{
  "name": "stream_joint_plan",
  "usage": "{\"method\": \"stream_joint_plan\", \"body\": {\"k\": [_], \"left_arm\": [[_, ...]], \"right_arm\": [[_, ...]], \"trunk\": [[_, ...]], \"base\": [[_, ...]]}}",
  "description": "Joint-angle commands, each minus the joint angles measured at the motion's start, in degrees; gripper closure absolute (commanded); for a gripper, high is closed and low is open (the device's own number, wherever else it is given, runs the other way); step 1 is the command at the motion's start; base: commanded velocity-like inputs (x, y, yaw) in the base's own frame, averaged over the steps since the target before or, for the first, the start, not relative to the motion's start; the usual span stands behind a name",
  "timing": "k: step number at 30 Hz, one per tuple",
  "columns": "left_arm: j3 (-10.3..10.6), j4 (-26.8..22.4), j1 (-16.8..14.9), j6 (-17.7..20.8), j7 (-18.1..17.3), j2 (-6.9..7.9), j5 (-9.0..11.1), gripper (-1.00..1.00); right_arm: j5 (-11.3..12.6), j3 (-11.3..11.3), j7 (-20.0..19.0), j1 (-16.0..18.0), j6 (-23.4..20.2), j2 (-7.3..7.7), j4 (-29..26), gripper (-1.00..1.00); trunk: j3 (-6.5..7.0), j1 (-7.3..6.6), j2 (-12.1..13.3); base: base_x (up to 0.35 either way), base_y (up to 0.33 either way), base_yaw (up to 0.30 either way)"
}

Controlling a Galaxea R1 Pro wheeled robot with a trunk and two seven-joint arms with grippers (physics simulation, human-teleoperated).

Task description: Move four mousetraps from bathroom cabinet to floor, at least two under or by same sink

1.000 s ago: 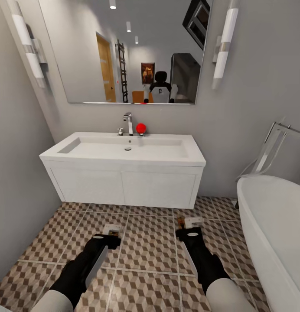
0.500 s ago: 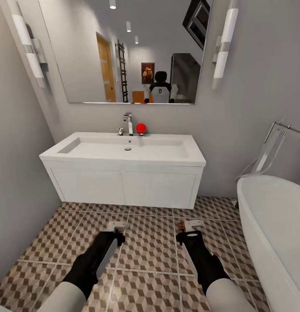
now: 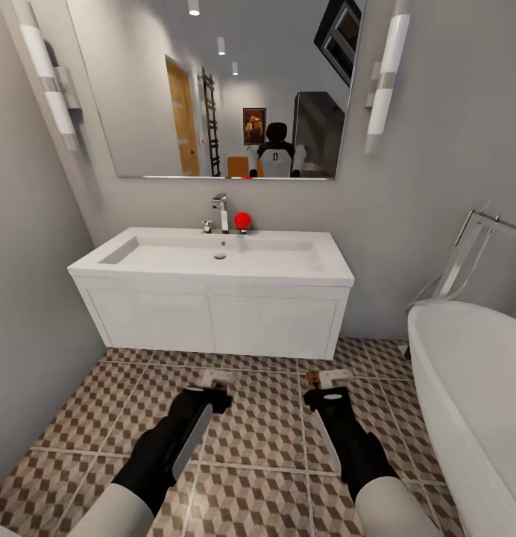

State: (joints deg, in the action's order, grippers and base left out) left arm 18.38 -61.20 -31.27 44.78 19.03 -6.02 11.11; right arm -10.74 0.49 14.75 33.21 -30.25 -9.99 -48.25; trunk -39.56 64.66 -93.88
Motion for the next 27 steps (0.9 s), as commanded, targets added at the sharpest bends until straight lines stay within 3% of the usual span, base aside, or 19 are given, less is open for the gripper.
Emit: {"method": "stream_joint_plan", "body": {"k": [1, 6, 27], "left_arm": [[0.4, -0.3, 0.0, 0.2, 0.5, 0.03, 0.5, 1.0], [0.9, -0.4, 0.0, 0.2, 0.5, 0.05, 0.5, 1.0], [1.0, -0.4, 0.0, 0.2, 0.5, 0.09, 0.5, 1.0]], "right_arm": [[-0.2, 0.0, 0.0, 0.0, -0.4, -0.01, -0.2, 1.0], [-0.2, 0.0, 0.0, 0.0, -0.4, -0.01, -0.3, 1.0], [-0.2, 0.1, -0.1, 0.0, -0.4, -0.01, -0.4, 1.0]], "trunk": [[-0.06, 0.0, 0.0], [-0.27, 0.22, -0.4], [-5.88, 4.83, -8.9]], "base": [[0.0, 0.0, 0.0], [0.0, 0.0, 0.0], [0.0, 0.0, 0.0]]}}
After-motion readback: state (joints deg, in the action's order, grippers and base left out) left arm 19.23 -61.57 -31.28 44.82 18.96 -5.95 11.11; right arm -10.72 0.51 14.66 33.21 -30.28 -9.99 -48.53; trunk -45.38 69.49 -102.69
